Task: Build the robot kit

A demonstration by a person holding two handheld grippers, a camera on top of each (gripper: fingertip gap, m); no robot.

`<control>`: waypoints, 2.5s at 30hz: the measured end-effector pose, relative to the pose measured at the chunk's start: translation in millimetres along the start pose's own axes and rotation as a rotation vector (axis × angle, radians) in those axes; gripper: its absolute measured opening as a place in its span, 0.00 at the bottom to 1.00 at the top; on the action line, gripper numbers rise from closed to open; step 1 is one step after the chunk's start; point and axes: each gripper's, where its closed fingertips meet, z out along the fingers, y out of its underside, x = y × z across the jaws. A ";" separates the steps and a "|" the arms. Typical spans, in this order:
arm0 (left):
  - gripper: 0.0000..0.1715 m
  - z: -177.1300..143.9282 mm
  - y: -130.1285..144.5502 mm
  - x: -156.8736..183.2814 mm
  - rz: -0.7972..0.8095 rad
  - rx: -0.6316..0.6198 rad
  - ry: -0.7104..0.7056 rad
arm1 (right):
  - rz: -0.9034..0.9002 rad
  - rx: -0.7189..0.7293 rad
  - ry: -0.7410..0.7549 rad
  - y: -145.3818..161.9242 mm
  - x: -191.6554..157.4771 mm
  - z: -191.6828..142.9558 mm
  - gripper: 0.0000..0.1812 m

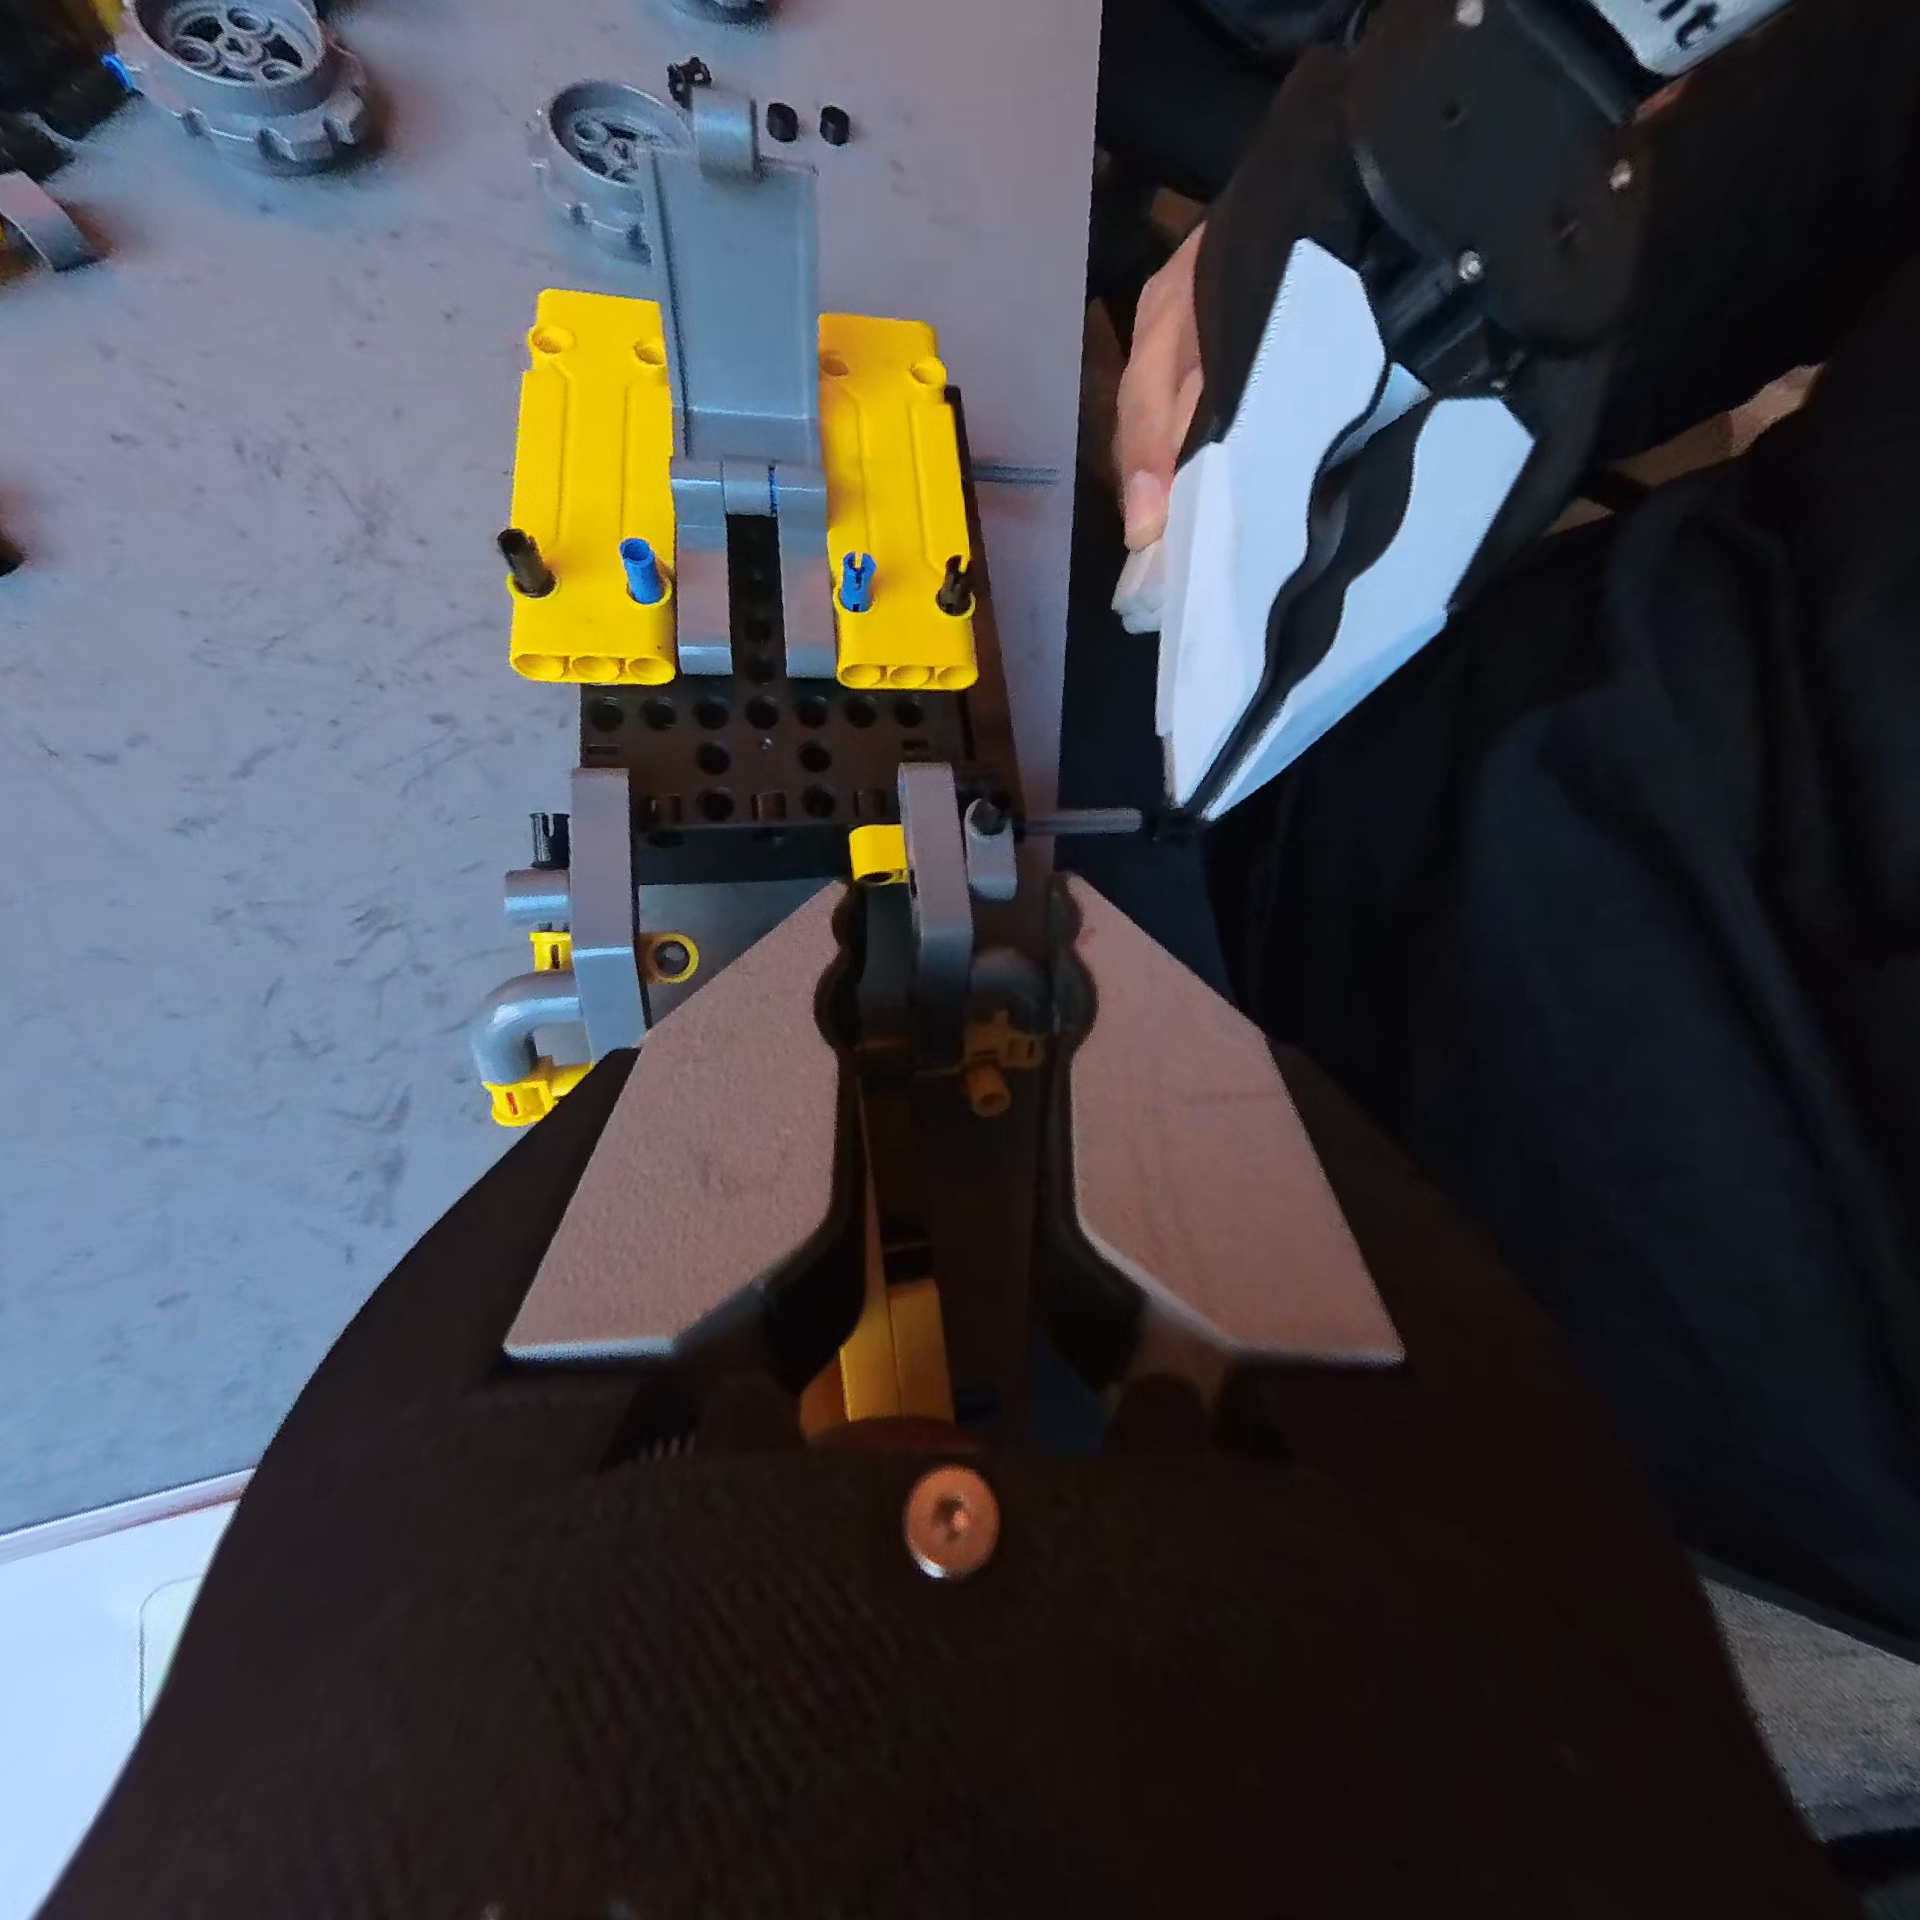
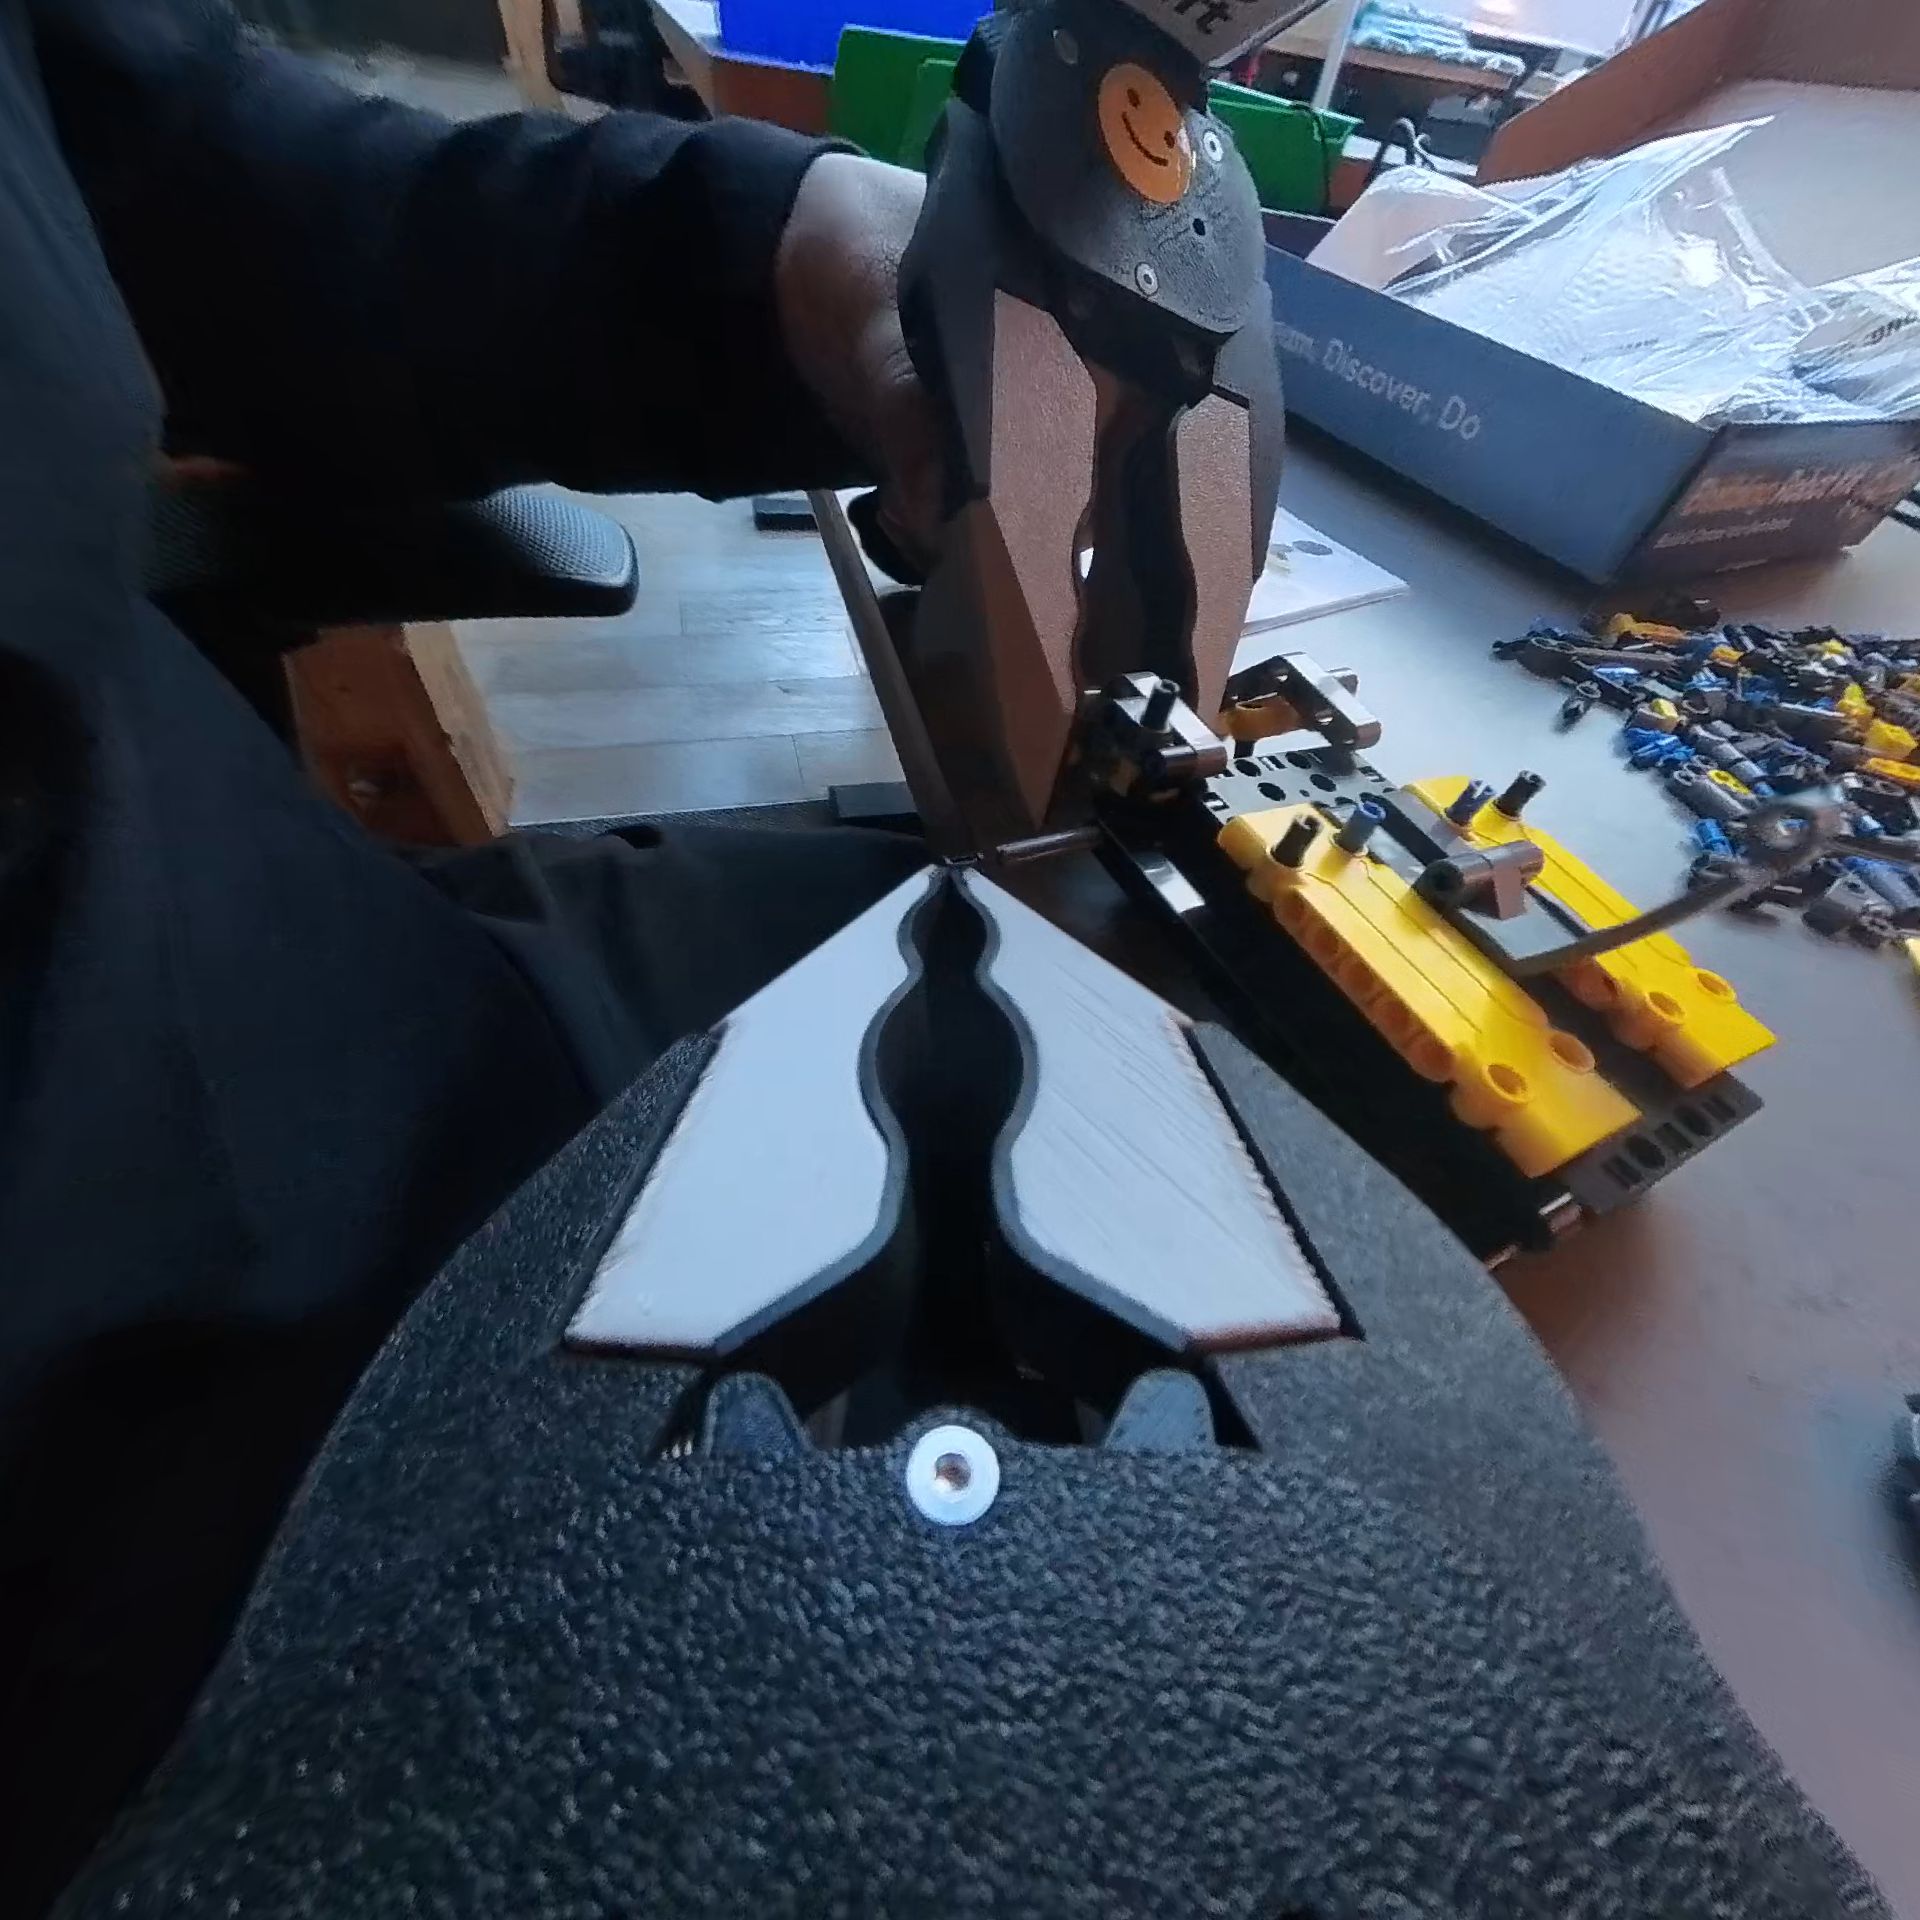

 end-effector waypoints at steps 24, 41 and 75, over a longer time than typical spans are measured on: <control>0.18 4.1 -1.9 -1.5 0.044 -0.002 0.006 | 0.010 -0.003 -0.019 1.4 5.5 -0.7 0.00; 0.18 4.0 -2.3 -2.4 0.046 0.001 0.005 | 0.035 -0.008 -0.026 4.3 6.2 -0.6 0.00; 0.18 5.9 -3.5 -8.2 0.037 -0.001 -0.057 | 0.027 -0.026 0.059 4.5 14.0 0.4 0.00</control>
